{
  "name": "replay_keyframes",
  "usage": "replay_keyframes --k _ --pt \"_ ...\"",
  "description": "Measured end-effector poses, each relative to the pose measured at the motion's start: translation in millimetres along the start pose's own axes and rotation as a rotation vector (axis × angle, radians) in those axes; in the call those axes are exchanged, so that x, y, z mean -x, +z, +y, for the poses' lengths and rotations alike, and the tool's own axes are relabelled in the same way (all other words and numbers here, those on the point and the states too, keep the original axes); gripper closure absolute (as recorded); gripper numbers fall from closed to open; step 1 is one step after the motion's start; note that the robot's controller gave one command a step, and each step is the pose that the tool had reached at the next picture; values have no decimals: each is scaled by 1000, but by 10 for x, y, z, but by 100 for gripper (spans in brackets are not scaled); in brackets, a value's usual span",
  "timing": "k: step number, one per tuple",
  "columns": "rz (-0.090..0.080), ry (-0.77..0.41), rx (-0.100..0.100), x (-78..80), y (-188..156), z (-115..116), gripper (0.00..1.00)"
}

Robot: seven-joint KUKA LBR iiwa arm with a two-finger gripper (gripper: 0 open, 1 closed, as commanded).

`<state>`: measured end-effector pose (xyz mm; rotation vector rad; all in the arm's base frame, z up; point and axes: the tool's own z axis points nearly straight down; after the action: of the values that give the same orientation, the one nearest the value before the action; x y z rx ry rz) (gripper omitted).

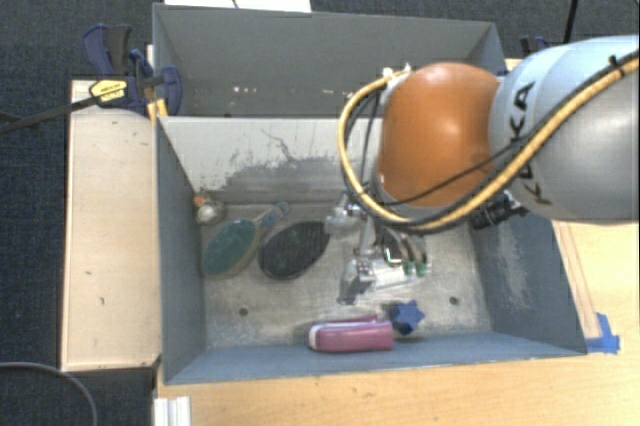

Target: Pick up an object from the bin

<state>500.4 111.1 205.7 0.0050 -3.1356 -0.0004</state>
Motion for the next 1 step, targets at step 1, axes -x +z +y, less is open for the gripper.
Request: replay_keyframes --k 1 --pt "-9 -6 2 351 1048 383 0"
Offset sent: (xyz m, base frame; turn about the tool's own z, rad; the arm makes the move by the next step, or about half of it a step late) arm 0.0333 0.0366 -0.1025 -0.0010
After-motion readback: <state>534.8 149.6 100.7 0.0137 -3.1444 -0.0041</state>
